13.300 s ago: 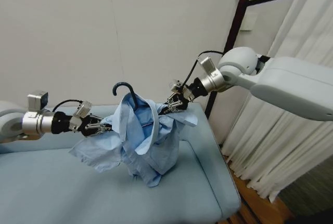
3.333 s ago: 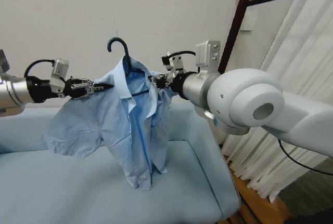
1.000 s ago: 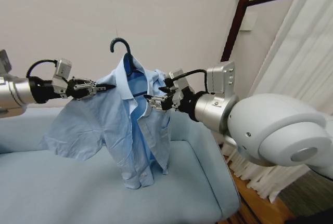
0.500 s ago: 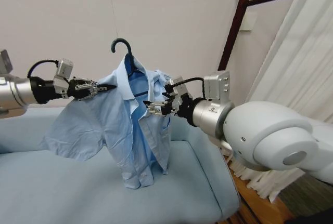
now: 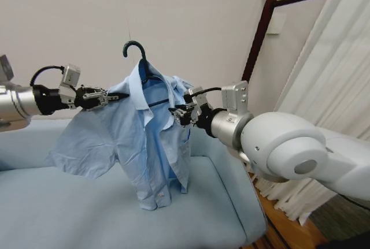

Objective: Pick up the clothes from the sofa and hang them on the clothes hanger.

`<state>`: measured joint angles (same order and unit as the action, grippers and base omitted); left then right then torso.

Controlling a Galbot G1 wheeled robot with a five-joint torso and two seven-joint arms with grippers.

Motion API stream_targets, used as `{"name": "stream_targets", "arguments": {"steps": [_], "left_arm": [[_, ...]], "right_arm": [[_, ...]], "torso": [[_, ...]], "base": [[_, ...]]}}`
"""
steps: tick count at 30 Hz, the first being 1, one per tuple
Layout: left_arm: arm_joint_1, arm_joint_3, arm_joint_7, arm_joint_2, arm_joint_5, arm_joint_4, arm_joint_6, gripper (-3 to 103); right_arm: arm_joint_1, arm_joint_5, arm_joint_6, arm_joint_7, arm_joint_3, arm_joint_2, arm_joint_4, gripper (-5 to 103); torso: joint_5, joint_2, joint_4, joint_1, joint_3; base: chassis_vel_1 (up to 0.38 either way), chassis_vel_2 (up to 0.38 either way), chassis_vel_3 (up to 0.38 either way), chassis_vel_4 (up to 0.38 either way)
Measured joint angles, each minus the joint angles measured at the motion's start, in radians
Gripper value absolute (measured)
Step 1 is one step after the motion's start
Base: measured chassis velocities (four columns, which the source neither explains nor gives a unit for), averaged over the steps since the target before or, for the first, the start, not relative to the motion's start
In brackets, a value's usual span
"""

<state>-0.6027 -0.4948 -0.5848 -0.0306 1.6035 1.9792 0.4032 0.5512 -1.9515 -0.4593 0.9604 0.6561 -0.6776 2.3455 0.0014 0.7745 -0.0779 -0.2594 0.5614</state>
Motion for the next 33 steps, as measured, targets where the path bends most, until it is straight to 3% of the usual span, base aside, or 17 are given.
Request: {"name": "stream_targets", "arguments": {"steps": [4,15,29,33], "left_arm": [[-0.001,0.002,0.000,0.008,-0.008,-0.003,-0.001,9],[-0.001,0.004,-0.005,0.016,-0.040,0.004,0.002,9],[0.004,0.002,-0.014,0.017,-0.045,0.017,0.009,9],[0.004,0.002,-0.014,0.017,-0.044,0.021,0.010,9]], "right_arm": [[0.009,0.020,-0.004,-0.010,0.000,0.012,-0.012,1],[0.089,0.079,-0.025,-0.055,0.001,0.033,-0.098,0],[0.245,0.334,-0.066,-0.257,0.064,-0.013,-0.281,0],[0.268,0.445,-0.071,-0.384,0.088,0.007,-0.297,0]], "torso": [[0.0000,0.000,0.0000,0.000,0.000],[0.0000,0.000,0.0001,0.000,0.000],[-0.0002,0.000,0.0002,0.000,0.000],[-0.0002,0.000,0.0001,0.000,0.000]], "base": [[0.000,0.000,0.000,0.000],[0.000,0.000,0.000,0.000],[0.000,0.000,0.000,0.000],[0.000,0.000,0.000,0.000]]}}
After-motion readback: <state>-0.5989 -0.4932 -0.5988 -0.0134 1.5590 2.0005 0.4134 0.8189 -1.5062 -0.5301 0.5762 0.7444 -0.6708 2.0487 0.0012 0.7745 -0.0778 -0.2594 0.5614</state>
